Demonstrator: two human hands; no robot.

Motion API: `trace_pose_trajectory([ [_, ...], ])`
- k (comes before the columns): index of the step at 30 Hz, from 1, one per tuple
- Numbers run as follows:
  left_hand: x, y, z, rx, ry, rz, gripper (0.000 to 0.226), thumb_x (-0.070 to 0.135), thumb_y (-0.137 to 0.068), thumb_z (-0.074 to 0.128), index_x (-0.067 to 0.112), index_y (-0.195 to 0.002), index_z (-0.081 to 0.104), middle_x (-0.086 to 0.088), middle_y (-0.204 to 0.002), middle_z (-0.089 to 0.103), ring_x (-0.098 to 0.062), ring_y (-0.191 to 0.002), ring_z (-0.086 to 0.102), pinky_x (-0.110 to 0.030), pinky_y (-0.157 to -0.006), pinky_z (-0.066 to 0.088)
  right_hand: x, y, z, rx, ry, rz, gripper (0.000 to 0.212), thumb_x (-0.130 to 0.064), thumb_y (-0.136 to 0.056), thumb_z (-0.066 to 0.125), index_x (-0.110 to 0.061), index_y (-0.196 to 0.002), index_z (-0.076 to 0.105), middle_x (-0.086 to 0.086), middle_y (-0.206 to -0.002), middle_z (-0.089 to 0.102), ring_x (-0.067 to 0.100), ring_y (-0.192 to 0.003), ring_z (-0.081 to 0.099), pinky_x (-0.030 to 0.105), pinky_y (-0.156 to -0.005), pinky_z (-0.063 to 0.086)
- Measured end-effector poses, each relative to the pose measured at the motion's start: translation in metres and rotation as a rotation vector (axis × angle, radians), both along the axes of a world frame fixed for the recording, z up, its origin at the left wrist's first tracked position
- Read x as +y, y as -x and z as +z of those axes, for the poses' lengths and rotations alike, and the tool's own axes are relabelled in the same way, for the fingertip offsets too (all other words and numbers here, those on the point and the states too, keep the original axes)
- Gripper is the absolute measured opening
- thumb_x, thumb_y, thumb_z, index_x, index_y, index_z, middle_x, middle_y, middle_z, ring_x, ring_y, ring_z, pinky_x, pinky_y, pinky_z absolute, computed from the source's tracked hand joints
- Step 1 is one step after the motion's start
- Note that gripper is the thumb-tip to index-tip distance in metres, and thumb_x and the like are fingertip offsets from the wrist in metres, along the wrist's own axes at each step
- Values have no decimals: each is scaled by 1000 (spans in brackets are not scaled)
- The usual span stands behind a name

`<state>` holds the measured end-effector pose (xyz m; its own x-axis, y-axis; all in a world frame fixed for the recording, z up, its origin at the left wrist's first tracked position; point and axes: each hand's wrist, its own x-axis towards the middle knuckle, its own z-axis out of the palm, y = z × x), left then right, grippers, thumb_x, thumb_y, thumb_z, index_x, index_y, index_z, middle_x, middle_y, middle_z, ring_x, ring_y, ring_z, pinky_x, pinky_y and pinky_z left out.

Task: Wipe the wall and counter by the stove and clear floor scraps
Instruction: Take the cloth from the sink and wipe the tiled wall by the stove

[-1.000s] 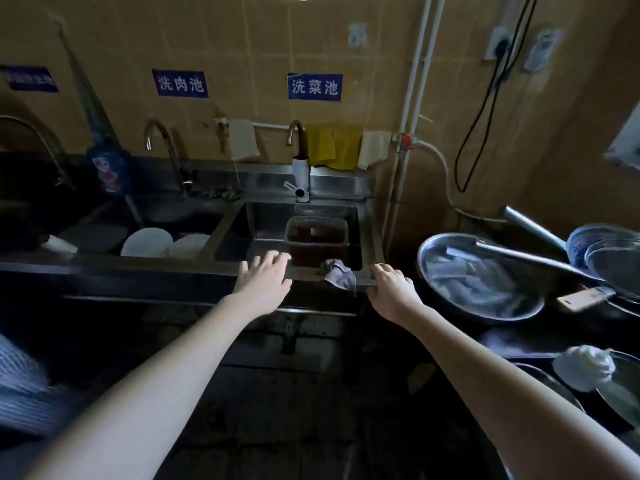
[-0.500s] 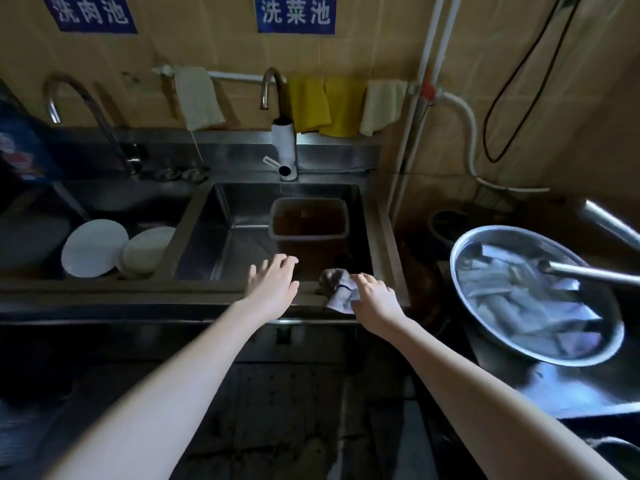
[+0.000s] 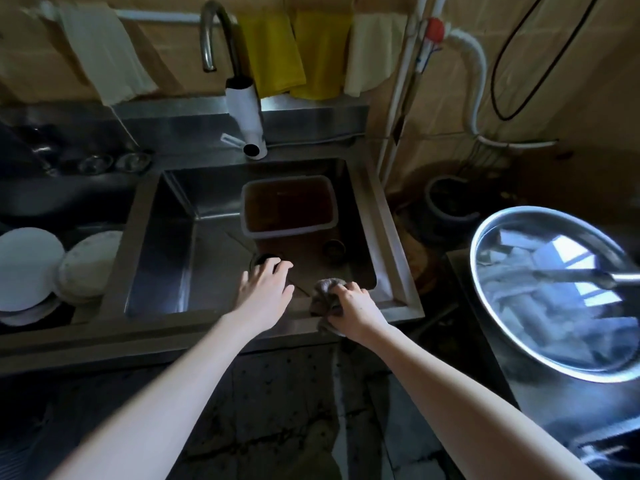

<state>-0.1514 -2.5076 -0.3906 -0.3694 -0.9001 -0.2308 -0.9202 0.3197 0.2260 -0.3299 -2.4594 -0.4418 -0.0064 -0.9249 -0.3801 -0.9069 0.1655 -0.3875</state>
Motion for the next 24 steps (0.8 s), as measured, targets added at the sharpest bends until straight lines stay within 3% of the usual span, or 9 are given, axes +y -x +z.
trace_pose_trajectory([
  [6,-24,21,12,40,43,-65,42,31,-97,41,22,-138,34,-2,-144,34,-25,-127,39,-46,-108,25,5,3,11,-36,79,-91,50,-18,-81,68,-16,-128,51,10,-118,53,29,-106,54,34,-87,48],
  [11,-27,48,36,37,124,-145,42,32,-97,41,23,-138,34,-2,-144,34,-26,-127,40,-44,-107,27,28,34,44,-37,236,-199,42,-20,-84,63,-21,-124,54,6,-115,55,25,-107,52,31,-86,47],
  [14,-14,67,50,31,157,-204,43,33,-97,41,23,-138,33,-2,-145,34,-25,-127,41,-44,-107,29,52,60,74,-28,332,-270,39,-19,-84,61,-22,-122,55,5,-114,54,24,-106,52,29,-87,45],
  [18,12,94,68,21,187,-282,42,34,-97,39,23,-138,33,-2,-143,35,-27,-124,42,-44,-102,30,98,90,104,3,411,-355,43,-10,-79,58,-16,-121,57,10,-115,56,30,-106,52,37,-92,45],
  [24,70,149,93,77,242,-431,40,33,-97,38,24,-136,34,-1,-141,35,-27,-124,41,-43,-103,29,183,126,136,60,498,-502,43,-8,-81,59,-15,-123,57,8,-119,55,28,-112,49,30,-92,40],
])
